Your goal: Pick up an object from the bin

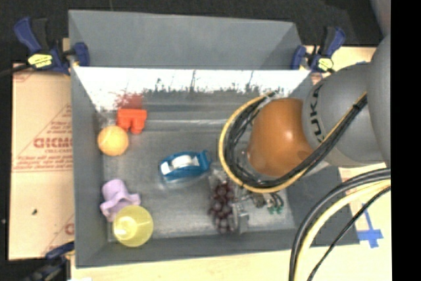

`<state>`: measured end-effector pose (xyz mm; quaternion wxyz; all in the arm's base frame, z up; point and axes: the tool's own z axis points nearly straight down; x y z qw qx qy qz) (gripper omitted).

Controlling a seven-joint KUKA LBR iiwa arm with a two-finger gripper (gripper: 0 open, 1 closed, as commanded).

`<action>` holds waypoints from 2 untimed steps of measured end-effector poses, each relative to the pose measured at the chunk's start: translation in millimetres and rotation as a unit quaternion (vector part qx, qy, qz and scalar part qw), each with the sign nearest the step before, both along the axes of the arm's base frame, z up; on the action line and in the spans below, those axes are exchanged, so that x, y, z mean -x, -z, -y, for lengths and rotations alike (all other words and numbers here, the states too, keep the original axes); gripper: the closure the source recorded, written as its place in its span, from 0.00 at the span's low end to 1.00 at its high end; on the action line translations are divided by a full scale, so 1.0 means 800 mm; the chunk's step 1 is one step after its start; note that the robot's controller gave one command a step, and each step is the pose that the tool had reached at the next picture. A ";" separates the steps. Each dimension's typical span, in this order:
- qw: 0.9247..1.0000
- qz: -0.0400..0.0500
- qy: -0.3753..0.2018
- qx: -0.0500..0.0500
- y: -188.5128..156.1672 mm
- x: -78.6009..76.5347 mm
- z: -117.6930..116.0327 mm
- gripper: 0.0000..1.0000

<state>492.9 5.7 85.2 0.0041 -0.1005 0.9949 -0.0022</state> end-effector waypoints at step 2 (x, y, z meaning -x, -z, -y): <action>0.944 0.004 -0.330 0.002 0.010 0.008 -0.001 1.00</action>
Offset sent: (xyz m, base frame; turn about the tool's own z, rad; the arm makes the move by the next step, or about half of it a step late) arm 0.0000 0.0000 0.0000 0.0000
